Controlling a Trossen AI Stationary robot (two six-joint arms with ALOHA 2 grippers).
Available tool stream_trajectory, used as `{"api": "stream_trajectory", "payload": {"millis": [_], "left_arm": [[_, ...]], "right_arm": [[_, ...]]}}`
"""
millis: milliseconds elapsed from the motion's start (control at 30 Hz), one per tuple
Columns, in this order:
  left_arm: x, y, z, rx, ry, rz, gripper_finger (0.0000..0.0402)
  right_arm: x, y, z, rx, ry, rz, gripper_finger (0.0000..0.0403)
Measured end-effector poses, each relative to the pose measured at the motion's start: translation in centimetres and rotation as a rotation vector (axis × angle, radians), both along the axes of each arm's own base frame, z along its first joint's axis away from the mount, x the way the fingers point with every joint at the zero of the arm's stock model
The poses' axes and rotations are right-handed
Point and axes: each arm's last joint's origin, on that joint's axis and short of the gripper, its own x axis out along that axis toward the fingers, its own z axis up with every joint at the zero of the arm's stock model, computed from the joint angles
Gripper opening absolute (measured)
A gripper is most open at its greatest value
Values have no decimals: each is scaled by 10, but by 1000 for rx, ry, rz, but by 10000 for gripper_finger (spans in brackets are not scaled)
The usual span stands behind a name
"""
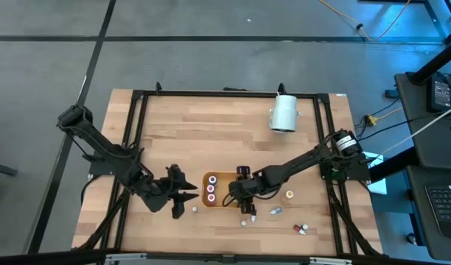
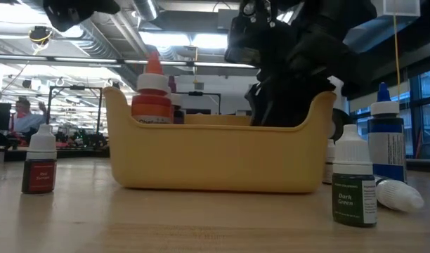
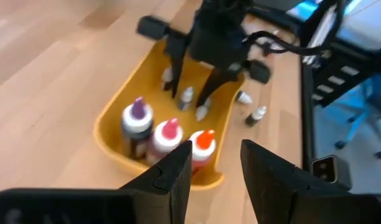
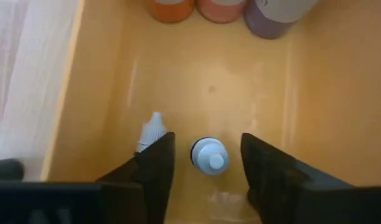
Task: Pick & Place food coloring
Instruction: Put the top small blue food coloring bottle in the yellow bin, then put the left small red food coloring bottle in the yellow bin
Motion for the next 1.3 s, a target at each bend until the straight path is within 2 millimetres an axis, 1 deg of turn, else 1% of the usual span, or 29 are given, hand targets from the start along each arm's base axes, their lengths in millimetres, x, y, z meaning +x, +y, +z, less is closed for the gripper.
{"api": "stream_trajectory", "payload": {"millis": [67,133,200,267,333,433,533,667,767,867,1000,1300], "left_arm": [[-2,1,5,0,48,3,130],[-3,1,8,-12,83,-7,130],[-4,1,8,-27,105,-26,131],[-4,-1,5,-44,136,-53,133],[-2,-3,-1,-52,176,-64,134],[2,-8,-12,-57,236,-86,133],[8,-14,-27,-42,301,-108,132],[14,-20,-48,-24,384,-129,134],[20,-25,-59,-10,398,-135,134],[27,-31,-67,25,366,-160,132],[33,-35,-78,50,369,-184,130],[36,-39,-100,63,448,-197,129]], "right_arm": [[3,1,6,-8,2,13,202],[7,3,18,-23,-3,43,213],[10,3,35,-44,-7,66,221],[9,2,57,-83,-3,69,225],[1,-2,81,-131,13,55,226],[-17,-11,113,-182,0,16,227],[-37,-19,138,-172,-55,-29,227],[-60,-29,164,-145,-153,-100,227],[-72,-35,174,-146,-220,-163,227],[-78,-38,179,-155,-248,-198,227],[-78,-38,179,-155,-250,-198,227],[-76,-37,177,-158,-244,-197,227]]}}
